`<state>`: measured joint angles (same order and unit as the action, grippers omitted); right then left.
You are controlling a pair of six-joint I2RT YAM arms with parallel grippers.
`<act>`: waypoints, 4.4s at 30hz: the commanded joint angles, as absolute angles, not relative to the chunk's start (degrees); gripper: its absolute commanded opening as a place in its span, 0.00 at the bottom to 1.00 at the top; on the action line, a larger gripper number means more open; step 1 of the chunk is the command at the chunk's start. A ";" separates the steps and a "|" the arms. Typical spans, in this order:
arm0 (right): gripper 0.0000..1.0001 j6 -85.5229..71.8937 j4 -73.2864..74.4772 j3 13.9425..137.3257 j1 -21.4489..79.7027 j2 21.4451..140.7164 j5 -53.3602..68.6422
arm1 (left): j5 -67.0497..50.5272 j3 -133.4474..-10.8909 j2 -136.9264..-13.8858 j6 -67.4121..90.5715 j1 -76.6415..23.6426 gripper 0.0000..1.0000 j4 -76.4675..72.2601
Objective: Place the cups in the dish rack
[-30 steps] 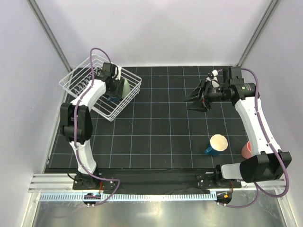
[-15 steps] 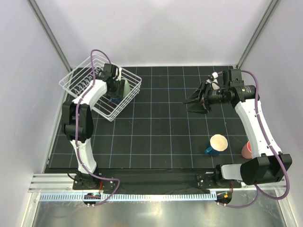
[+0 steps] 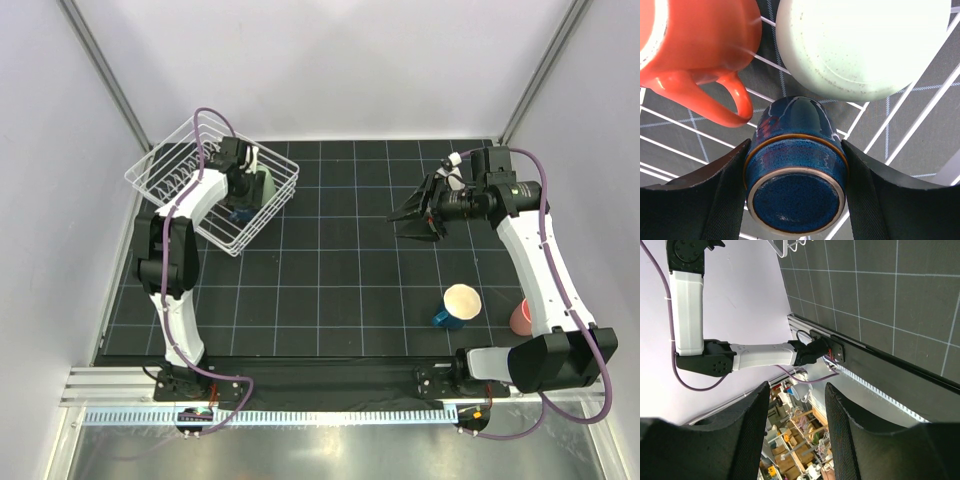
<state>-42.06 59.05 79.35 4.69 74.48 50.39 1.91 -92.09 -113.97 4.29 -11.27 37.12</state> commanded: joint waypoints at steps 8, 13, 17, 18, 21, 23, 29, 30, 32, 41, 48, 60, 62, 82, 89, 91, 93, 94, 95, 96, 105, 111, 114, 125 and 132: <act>0.50 -38.85 61.00 79.89 4.48 72.42 49.39 | 0.35 -95.27 -113.12 5.19 -10.99 0.71 36.30; 0.50 -38.06 61.08 79.80 4.48 71.98 49.31 | 0.26 -95.19 -112.24 5.62 -11.07 0.73 36.56; 0.51 -36.75 61.87 79.80 4.66 71.81 48.61 | 0.35 -95.01 -110.40 6.94 -10.99 0.74 37.18; 0.50 -36.39 62.40 79.89 4.66 71.81 47.82 | 0.35 -95.01 -110.04 7.29 -10.99 0.74 37.53; 0.51 -32.97 65.21 80.86 5.01 72.07 44.67 | 0.96 -95.10 -108.11 9.05 -10.99 0.73 39.28; 0.51 -30.51 67.84 82.43 5.89 72.94 41.15 | 1.66 -94.66 -105.92 10.62 -11.07 0.73 39.90; 0.51 -23.82 77.51 84.20 9.75 74.44 20.59 | 3.16 -93.51 -97.67 13.88 -10.99 0.73 40.60; 0.51 -23.56 79.26 84.03 10.19 74.53 17.52 | 3.95 -94.12 -96.78 15.63 -10.99 0.73 42.17; 0.51 -23.55 82.07 83.15 11.07 74.45 9.46 | 4.04 -95.79 -93.71 17.83 -10.99 0.73 43.41; 0.50 -36.35 80.60 70.94 11.07 67.59 -3.77 | -10.53 -91.15 -84.38 31.45 -14.49 0.73 40.17; 0.74 -39.55 79.99 68.73 9.41 68.12 -3.95 | -9.67 -88.77 -82.71 33.48 -21.35 0.73 39.02; 1.00 -39.55 70.32 58.10 -1.32 63.54 1.94 | -9.67 -85.25 -77.17 35.68 -23.91 0.72 39.11; 0.95 -40.95 69.26 57.04 -1.41 64.42 0.71 | -9.93 -85.17 -76.38 36.12 -23.99 0.72 39.20; 0.16 -38.85 58.81 51.95 -1.67 71.54 -0.71 | -22.75 -84.29 -74.53 39.29 -24.70 0.74 38.77; 0.04 -33.66 55.20 57.56 -1.67 66.72 13.06 | -29.79 -83.76 -75.23 44.73 -24.70 0.76 31.91; 0.04 -33.83 52.05 61.51 -1.58 63.99 18.17 | -32.50 -82.45 -75.32 47.88 -24.78 0.77 27.89; 0.04 -34.71 49.24 66.15 -0.97 63.89 25.79 | -34.18 -80.61 -75.15 50.44 -24.70 0.78 24.45; 0.04 -35.33 48.52 67.92 -0.62 64.24 28.19 | -35.67 -79.81 -75.06 52.97 -24.70 0.80 20.52; 0.04 -36.90 47.30 69.42 -0.35 64.68 33.78 | -36.29 -79.02 -74.88 54.22 -24.70 0.82 17.96; 0.04 -38.05 43.98 71.87 0.00 65.12 36.36 | -36.82 -77.80 -74.62 55.27 -24.70 0.84 16.02; 0.04 -61.94 13.47 77.68 10.62 66.71 53.52 | -42.09 -71.20 -73.83 70.10 -24.70 0.93 -11.72; 0.04 -67.58 3.44 80.16 12.74 67.06 55.54 | -40.34 -67.94 -72.33 73.57 -24.70 1.00 -15.74; 0.04 -70.83 0.36 79.55 13.18 67.58 57.13 | -39.64 -67.59 -71.63 73.21 -24.87 1.00 -15.20; 0.04 -85.42 -20.29 71.72 14.94 68.82 57.31 | -41.92 -66.36 -72.25 75.41 -28.03 1.00 -22.85; 0.04 -92.55 -28.12 67.77 15.47 69.43 57.39 | -42.45 -66.36 -73.04 75.41 -29.44 0.99 -24.61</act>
<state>-87.31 -17.08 67.42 14.76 70.06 57.25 -40.23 -65.73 -73.36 74.83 -28.34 -19.42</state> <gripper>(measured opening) 0.104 0.994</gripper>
